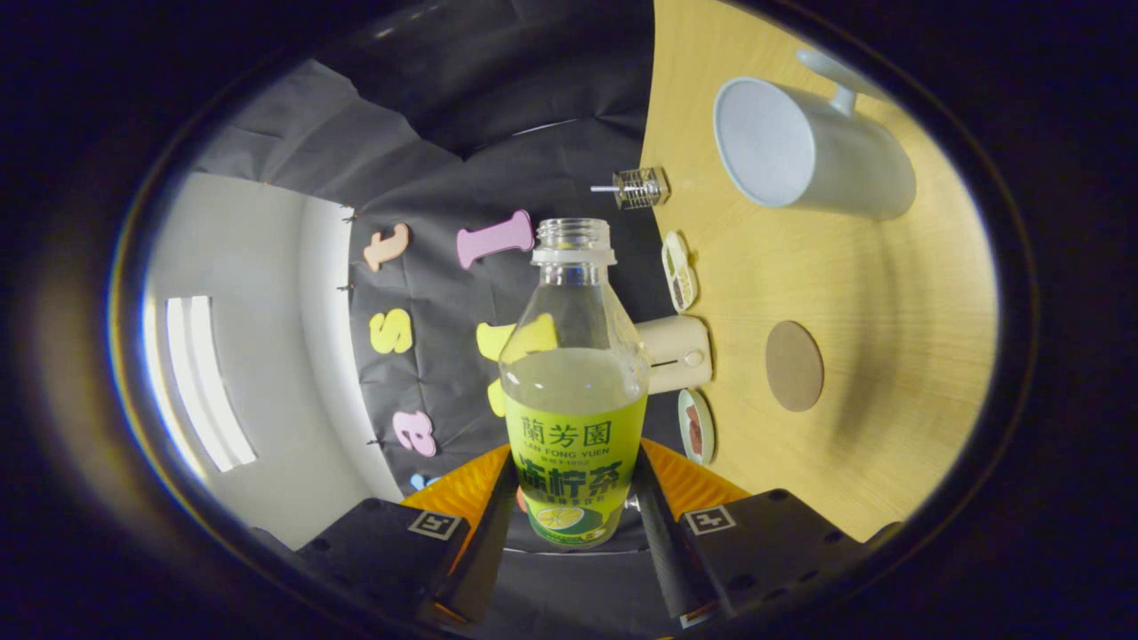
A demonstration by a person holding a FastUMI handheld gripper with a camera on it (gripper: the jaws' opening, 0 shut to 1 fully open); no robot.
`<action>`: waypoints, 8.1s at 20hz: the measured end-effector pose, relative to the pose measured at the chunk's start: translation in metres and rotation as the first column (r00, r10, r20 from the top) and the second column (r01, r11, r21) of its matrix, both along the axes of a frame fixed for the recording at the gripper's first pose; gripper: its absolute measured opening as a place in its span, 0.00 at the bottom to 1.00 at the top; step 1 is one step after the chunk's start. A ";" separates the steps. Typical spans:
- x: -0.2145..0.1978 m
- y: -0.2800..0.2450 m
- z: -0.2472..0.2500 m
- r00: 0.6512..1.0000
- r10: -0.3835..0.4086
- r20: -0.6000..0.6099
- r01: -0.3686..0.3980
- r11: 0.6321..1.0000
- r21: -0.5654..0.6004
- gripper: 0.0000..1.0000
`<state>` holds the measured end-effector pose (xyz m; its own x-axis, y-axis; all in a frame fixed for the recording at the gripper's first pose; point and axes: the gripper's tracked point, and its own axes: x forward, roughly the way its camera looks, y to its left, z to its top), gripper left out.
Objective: Take the bottle from table, then pour the juice into the cup, finally place the bottle on the coaster
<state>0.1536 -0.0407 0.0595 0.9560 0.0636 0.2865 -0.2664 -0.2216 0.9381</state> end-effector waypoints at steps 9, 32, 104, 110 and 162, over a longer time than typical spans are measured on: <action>0.003 -0.014 -0.001 1.000 -0.007 -0.005 0.008 0.993 0.120 0.76; 0.002 -0.025 0.024 1.000 0.008 0.018 -0.012 0.974 0.226 0.76; -0.029 0.008 -0.007 0.936 -0.343 -0.079 -0.029 0.150 -0.988 0.77; -0.007 0.002 -0.021 0.909 -0.416 -0.031 -0.069 -0.075 -0.995 0.78; 0.081 -0.018 -0.092 0.893 -0.430 -0.129 -0.223 -0.175 -0.959 1.00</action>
<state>0.2345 -0.0592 -0.0329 0.9516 -0.1688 -0.2569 0.1773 0.9841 0.0100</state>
